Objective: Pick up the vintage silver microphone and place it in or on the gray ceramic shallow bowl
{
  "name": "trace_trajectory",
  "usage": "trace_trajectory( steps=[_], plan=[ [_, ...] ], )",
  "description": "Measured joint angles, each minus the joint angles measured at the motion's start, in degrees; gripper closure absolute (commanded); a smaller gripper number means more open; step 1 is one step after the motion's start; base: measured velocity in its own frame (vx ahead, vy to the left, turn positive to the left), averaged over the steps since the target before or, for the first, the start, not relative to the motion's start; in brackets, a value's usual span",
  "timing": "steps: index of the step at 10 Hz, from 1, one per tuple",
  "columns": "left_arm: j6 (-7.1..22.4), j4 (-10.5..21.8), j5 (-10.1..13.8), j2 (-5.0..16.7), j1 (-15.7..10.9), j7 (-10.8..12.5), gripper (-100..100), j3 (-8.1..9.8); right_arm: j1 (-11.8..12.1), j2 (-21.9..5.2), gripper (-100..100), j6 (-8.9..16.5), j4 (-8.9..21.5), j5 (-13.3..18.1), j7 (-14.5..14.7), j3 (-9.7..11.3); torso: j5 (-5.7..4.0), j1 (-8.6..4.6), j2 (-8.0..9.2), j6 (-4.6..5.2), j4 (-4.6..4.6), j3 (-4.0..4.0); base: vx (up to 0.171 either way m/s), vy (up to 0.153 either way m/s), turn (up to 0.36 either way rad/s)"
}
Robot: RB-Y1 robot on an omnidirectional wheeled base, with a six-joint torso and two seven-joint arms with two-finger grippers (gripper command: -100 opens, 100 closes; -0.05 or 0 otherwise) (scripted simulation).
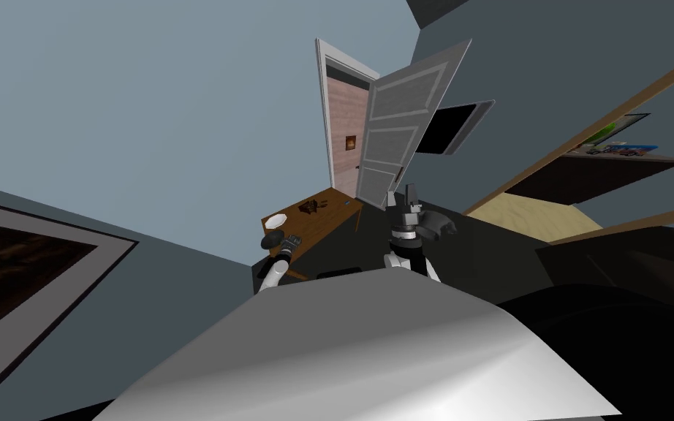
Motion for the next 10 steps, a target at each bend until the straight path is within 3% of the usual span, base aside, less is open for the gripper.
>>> trace_trajectory(
  steps=[3, 5, 7, 10],
  plan=[
    [-4.4, 1.2, -0.1, 0.1, -1.7, 2.8, 100, -0.47, 0.0, 0.0, 0, 0.0, 0.0, 0.0, 0.0, 0.0, -0.01, -0.08, 0.0, -0.03, 0.03, 0.01, -0.129, 0.019, -0.047],
    [-8.8, 3.2, 0.5, 1.2, -3.4, 5.4, 100, -1.69, 0.0, 0.0, 0, 0.0, 0.0, 0.0, 0.0, 0.0, 0.01, 0.0, 0.12, -0.02, 0.06, 0.08, -0.182, 0.043, -0.08],
    [-10.6, 2.8, -0.3, -0.2, -4.4, 6.7, 100, -0.3, 0.0, 0.0, 0, 0.0, 0.0, 0.0, 0.0, 0.0, 0.01, 0.01, 0.11, -0.06, 0.09, 0.1, -0.101, 0.019, -0.028],
    [-14.9, 4.9, -0.1, 0.2, -6.1, 9.3, 100, -1.09, 0.0, 0.0, 0, 0.0, 0.0, 0.0, 0.0, 0.0, -0.02, -0.04, -0.18, -0.03, 0.03, -0.07, -0.081, 0.02, -0.052]
  ],
)
